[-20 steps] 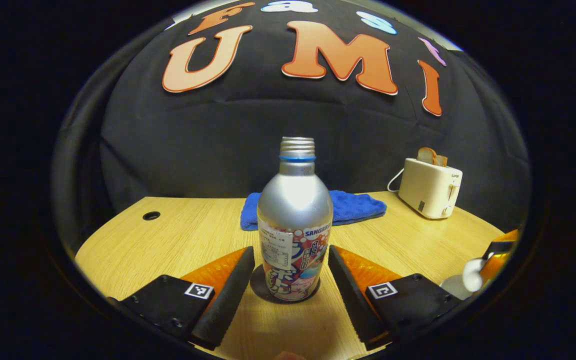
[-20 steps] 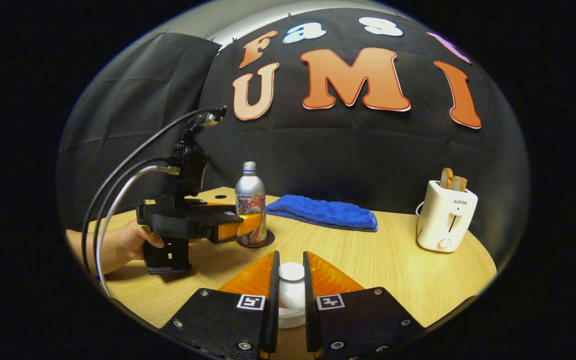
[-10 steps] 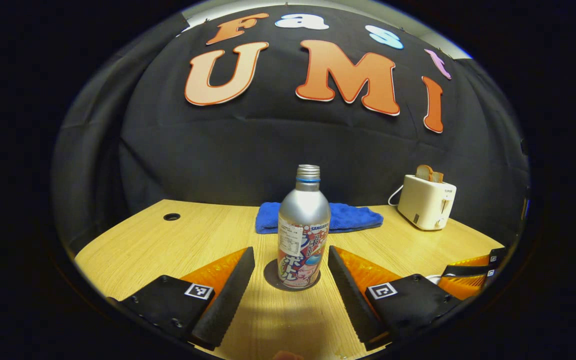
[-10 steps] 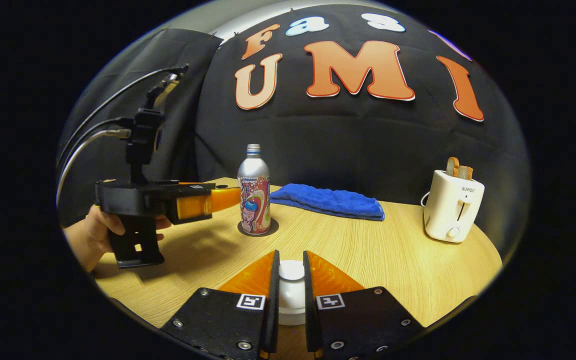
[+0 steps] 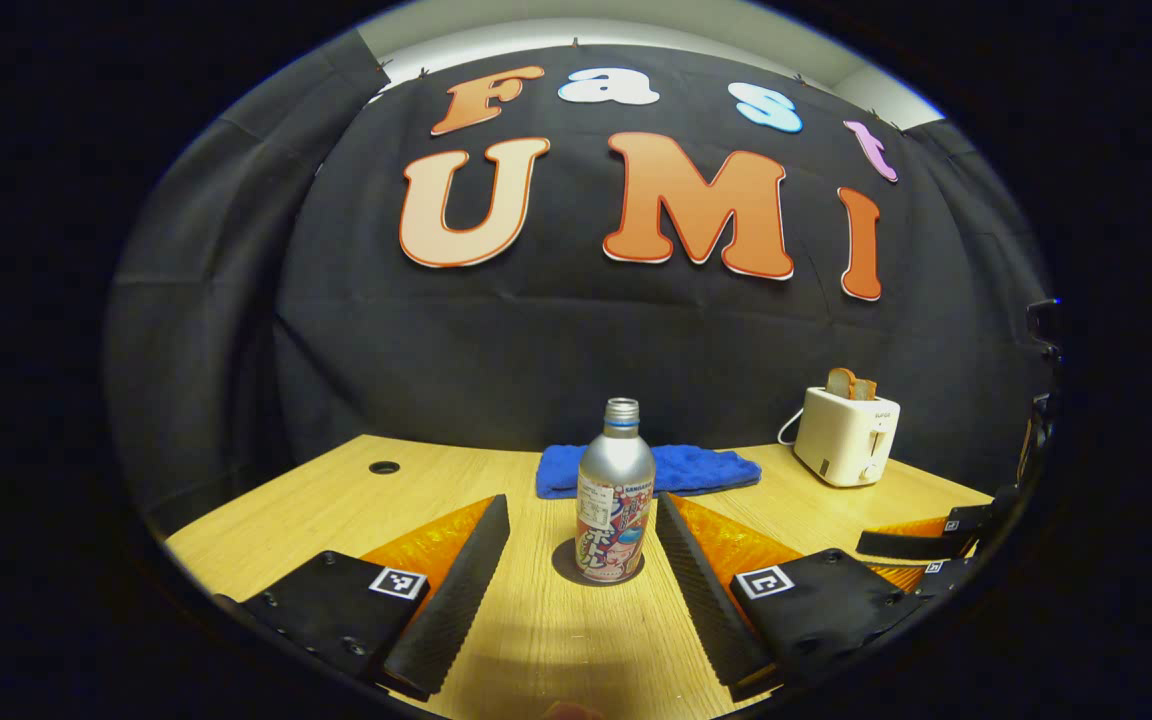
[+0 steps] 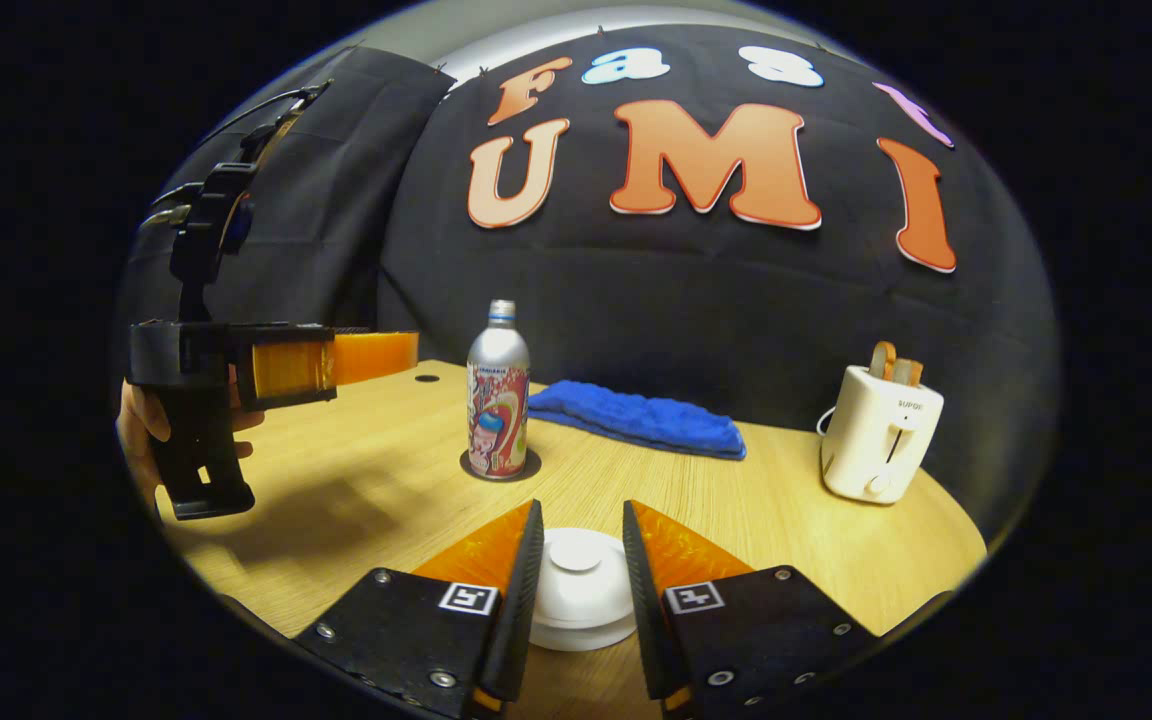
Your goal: Open the teacup lid with one hand, grasp the water bottle and pour water into the teacup with the other hand; after pouring, place the water bottle on the coaster and then close the teacup lid.
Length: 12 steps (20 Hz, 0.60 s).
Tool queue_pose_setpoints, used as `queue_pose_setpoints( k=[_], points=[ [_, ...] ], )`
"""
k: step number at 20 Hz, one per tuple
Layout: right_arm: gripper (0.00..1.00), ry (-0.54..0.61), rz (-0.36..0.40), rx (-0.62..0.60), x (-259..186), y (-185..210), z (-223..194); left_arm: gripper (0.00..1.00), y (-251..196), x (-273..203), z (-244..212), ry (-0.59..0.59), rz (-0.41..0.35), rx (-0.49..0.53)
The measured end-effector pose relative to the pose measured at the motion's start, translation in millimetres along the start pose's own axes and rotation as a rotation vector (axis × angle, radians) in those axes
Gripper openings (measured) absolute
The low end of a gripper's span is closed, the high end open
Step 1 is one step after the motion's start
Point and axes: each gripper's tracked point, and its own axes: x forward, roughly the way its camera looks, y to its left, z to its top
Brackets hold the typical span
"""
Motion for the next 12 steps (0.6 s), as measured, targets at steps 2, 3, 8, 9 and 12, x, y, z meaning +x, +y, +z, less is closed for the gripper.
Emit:
queue_pose_setpoints(
  k=[2,3,8,9,12],
  points=[
    [0.61,-0.057,-0.024,0.005,-8,-10,22,0.96,0,-9,12,-0.030,0.010,0.005],
    [0.65,-0.083,-0.038,0.002,-14,-15,33,0.96,2,-15,19,-0.046,0.013,0.008],
    [0.83,-0.190,-0.114,-0.006,-47,-45,81,1.00,-1,-46,49,-0.097,0.020,0.012],
    [0.84,-0.209,-0.132,-0.006,-55,-52,89,0.97,-2,-51,52,-0.100,0.024,0.016],
    [0.87,-0.245,-0.169,-0.020,-74,-66,103,0.97,-3,-67,56,-0.111,0.029,0.011]
  ],
)
